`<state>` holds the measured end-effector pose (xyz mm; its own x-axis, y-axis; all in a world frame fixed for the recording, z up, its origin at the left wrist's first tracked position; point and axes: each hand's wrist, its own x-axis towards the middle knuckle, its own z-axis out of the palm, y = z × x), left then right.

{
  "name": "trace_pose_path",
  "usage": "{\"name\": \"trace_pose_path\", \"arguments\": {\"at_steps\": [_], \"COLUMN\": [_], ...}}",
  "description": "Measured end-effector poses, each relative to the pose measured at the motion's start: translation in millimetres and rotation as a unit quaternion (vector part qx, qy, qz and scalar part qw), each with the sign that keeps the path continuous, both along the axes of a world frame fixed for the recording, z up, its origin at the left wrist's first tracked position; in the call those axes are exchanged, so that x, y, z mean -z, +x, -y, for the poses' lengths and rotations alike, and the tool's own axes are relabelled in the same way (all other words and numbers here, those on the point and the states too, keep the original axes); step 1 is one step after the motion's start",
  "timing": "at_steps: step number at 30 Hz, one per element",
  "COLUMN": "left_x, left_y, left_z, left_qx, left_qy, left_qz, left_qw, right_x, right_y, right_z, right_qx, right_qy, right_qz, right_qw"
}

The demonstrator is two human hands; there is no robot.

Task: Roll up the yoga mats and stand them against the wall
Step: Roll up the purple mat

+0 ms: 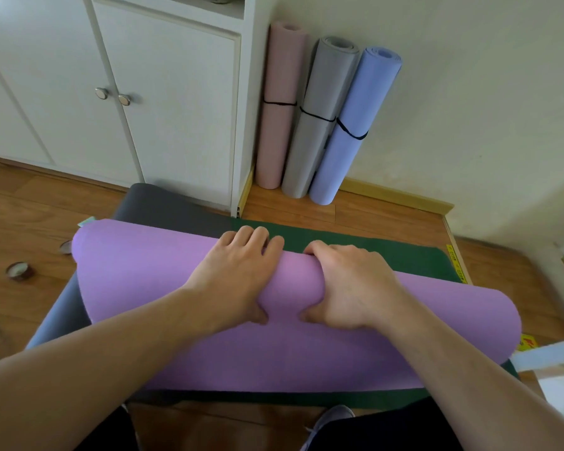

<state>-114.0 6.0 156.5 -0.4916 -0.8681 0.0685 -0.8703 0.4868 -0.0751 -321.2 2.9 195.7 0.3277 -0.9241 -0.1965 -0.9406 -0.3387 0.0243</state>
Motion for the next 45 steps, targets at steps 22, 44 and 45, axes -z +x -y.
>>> {"name": "trace_pose_path", "arguments": {"at_steps": [22, 44, 45], "left_x": [3, -7, -7], "left_y": [1, 11, 12], "left_z": [6, 8, 7], "left_qx": [0.006, -0.013, -0.009], "left_qy": [0.037, 0.14, 0.141], "left_qz": [-0.046, -0.075, -0.072], "left_qw": [0.998, 0.987, 0.987], "right_x": [9, 15, 15], "right_y": [2, 7, 7], "right_z": [-2, -1, -1], "right_qx": [-0.029, -0.039, -0.036], "right_qy": [0.028, 0.02, 0.019], "right_qz": [0.008, -0.013, -0.007], "right_qw": [0.999, 0.999, 0.999]}}
